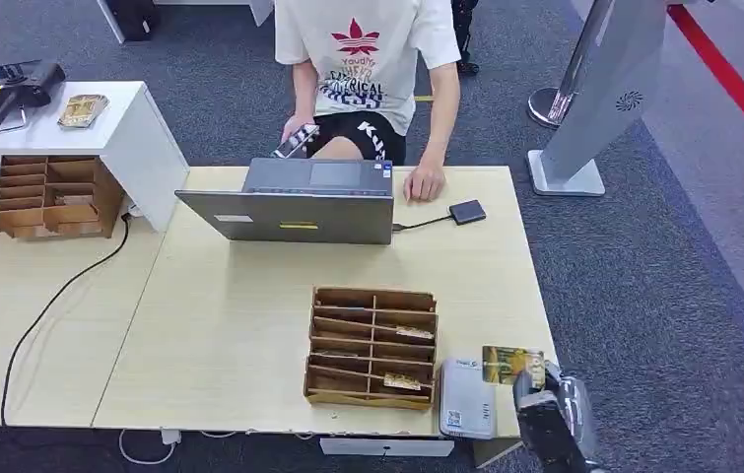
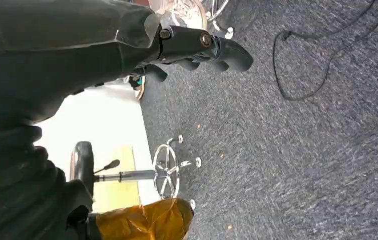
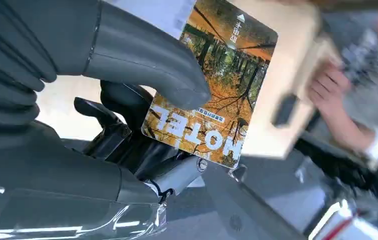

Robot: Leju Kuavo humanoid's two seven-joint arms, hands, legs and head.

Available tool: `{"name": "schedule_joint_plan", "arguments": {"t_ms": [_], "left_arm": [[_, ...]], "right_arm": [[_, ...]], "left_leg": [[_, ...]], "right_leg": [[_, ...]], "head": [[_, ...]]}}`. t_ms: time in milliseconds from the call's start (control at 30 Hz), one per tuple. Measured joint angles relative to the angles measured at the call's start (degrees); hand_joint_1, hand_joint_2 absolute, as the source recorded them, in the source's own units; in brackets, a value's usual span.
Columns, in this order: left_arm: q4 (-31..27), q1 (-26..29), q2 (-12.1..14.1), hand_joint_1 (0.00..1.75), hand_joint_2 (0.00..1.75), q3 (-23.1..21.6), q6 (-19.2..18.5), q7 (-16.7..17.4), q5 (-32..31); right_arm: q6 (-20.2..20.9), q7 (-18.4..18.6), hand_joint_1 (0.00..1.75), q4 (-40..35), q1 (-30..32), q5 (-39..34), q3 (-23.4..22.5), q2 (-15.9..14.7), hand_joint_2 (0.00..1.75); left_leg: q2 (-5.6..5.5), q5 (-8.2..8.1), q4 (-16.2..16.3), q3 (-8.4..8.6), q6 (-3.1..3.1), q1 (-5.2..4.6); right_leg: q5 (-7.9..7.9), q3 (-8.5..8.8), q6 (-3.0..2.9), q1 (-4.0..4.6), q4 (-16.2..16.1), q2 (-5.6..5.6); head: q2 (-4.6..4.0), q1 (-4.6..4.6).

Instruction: Pass the card to the sensor for recognition and then transmit it.

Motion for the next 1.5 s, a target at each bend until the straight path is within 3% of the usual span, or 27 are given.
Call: {"name": "schedule_joint_plan", "arguments": {"t_ms": [200,367,900,1067,1333,1500], "left_arm": [[0.0,0.0,-0.1,0.0,1.75,0.0,0.0,0.1,-0.3],[0.0,0.0,-0.1,0.0,1.75,0.0,0.0,0.2,-0.6],[0.0,0.0,-0.1,0.0,1.75,0.0,0.0,0.4,-1.7],[0.0,-0.1,-0.1,0.0,1.75,0.0,-0.3,0.6,-5.3],[0.0,-0.6,-0.2,0.0,1.75,0.0,-1.3,0.7,-12.5],[0.0,-1.3,-0.6,0.0,1.75,0.0,-2.4,0.9,-15.5]], "right_arm": [[-1.1,-5.5,1.75,-4.8,1.3,-8.2,-6.0,5.8,1.75],[-1.1,-7.4,1.75,-7.0,2.3,-9.7,-8.8,8.4,1.75],[-2.0,-9.7,1.75,-9.1,2.4,-8.2,-10.0,10.9,1.75],[-6.2,-10.0,1.75,-10.4,-1.2,1.3,-5.7,11.1,1.75],[-12.3,-1.8,1.75,-6.1,-16.6,23.5,5.2,11.3,1.75],[-12.8,3.5,1.75,1.3,-25.7,36.0,9.4,12.4,1.75]], "left_leg": [[0.0,0.0,0.0,-0.01,0.0,0.0],[0.0,0.0,0.0,-0.01,0.0,-0.01],[0.0,0.0,0.0,-0.06,0.0,0.0],[0.04,0.01,0.0,-0.07,0.0,0.0],[0.1,0.15,0.0,0.01,-0.15,0.02],[0.05,0.19,0.0,0.0,-0.14,0.02]], "right_leg": [[-0.02,0.0,0.0,0.0,0.0,0.0],[-0.03,0.0,0.01,0.0,0.0,0.0],[-0.04,0.01,0.02,0.0,0.0,0.0],[-0.02,0.0,0.0,0.0,0.0,0.04],[0.07,0.0,-0.08,0.0,0.1,0.11],[0.07,0.0,-0.08,0.0,0.1,0.09]], "head": [[0.0,0.0],[0.0,0.0],[0.0,0.02],[0.0,0.0],[0.0,0.0],[0.0,-0.02]]}}
